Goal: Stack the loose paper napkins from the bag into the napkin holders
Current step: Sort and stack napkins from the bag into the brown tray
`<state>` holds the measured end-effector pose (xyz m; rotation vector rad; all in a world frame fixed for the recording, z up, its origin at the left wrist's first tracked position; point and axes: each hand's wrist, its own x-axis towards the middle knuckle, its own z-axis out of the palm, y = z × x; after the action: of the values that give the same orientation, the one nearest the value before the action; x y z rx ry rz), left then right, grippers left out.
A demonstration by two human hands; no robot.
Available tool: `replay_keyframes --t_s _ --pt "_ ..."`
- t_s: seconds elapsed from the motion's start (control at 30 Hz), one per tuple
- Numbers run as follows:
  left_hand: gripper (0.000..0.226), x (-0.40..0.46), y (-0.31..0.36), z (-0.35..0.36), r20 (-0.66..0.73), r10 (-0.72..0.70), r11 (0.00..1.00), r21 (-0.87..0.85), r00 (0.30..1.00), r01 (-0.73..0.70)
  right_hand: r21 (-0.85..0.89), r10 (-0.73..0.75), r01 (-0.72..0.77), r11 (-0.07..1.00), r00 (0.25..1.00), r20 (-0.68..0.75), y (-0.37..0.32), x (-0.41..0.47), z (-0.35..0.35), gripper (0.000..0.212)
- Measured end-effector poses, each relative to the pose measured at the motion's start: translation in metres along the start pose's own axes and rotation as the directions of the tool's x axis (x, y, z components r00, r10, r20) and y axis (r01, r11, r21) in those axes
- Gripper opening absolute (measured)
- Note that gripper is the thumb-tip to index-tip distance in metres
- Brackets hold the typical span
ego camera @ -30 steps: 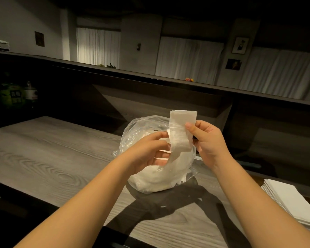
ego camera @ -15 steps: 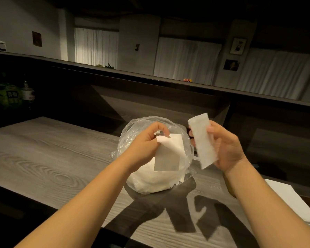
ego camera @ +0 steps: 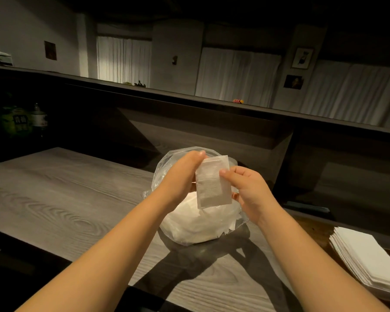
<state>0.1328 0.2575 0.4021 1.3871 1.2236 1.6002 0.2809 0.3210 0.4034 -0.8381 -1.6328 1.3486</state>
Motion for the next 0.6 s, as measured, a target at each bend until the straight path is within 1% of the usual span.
replay_keyframes --t_s 0.07,0.1,0.13,0.17,0.2,0.27,0.3,0.33,0.37,0.4,0.43,0.47,0.5,0.53,0.57,0.6 --pt "0.007 -0.001 -0.003 -0.001 -0.031 0.026 0.995 0.101 0.999 -0.022 -0.037 -0.017 0.016 0.999 1.0 -0.02 0.004 0.002 0.006 0.016" --pt "0.007 -0.001 -0.005 -0.001 -0.05 0.028 0.99 0.143 0.998 -0.021 -0.054 -0.035 0.033 0.998 0.999 -0.036 0.006 0.003 0.009 0.015" --pt "0.017 -0.001 -0.007 -0.001 -0.067 0.019 0.989 0.146 0.998 -0.009 -0.051 -0.05 0.047 0.998 0.997 -0.052 0.008 0.004 0.012 0.016" --pt "0.027 -0.001 -0.01 -0.001 -0.092 0.002 0.995 0.095 0.996 0.006 -0.025 -0.058 0.056 0.998 0.996 -0.07 0.009 0.006 0.015 0.021" --pt "0.036 -0.002 -0.012 0.0 -0.136 -0.03 1.0 -0.013 0.99 0.028 0.016 -0.06 0.062 0.998 0.995 -0.085 0.01 0.007 0.018 0.026" --pt "0.045 -0.005 -0.012 0.002 -0.171 -0.154 0.967 -0.227 0.973 0.113 0.099 -0.055 0.065 0.993 0.993 -0.1 0.009 0.01 0.024 0.031" --pt "0.045 -0.006 -0.013 0.003 -0.159 -0.203 0.95 -0.27 0.966 0.155 0.119 -0.048 0.059 0.991 0.994 -0.094 0.009 0.012 0.026 0.032" --pt "0.042 -0.006 -0.013 0.003 -0.14 -0.229 0.944 -0.272 0.963 0.185 0.112 -0.045 0.054 0.992 0.996 -0.078 0.009 0.015 0.028 0.031" --pt "0.037 -0.007 -0.012 0.001 -0.141 -0.239 0.941 -0.279 0.961 0.193 0.074 -0.056 0.06 0.995 0.996 -0.063 0.008 0.017 0.029 0.029" --pt "0.029 -0.005 -0.012 -0.003 -0.187 -0.238 0.937 -0.301 0.953 0.175 0.008 -0.092 0.093 0.996 0.994 -0.06 0.007 0.021 0.027 0.026" --pt "0.02 -0.003 -0.01 -0.009 -0.253 -0.241 0.928 -0.341 0.937 0.146 -0.097 -0.154 0.146 0.985 0.985 -0.076 0.005 0.026 0.024 0.024" --pt "0.013 -0.001 -0.009 -0.017 -0.325 -0.256 0.916 -0.382 0.91 0.121 -0.245 -0.229 0.202 0.948 0.97 -0.085 0.002 0.031 0.018 0.022" --pt "0.01 0.002 -0.009 -0.026 -0.385 -0.276 0.904 -0.416 0.881 0.1 -0.42 -0.289 0.242 0.874 0.956 -0.051 -0.002 0.037 0.01 0.022" --pt "0.012 0.004 -0.009 -0.035 -0.417 -0.29 0.895 -0.436 0.861 0.09 -0.587 -0.309 0.272 0.762 0.95 0.04 -0.006 0.041 0.004 0.022" --pt "0.017 0.005 -0.012 -0.041 -0.432 -0.3 0.89 -0.448 0.851 0.086 -0.716 -0.273 0.307 0.627 0.947 0.166 -0.009 0.046 0.0 0.025" --pt "0.02 0.006 -0.013 -0.044 -0.43 -0.303 0.886 -0.456 0.85 0.085 -0.792 -0.196 0.352 0.498 0.936 0.293 -0.011 0.048 -0.001 0.03"
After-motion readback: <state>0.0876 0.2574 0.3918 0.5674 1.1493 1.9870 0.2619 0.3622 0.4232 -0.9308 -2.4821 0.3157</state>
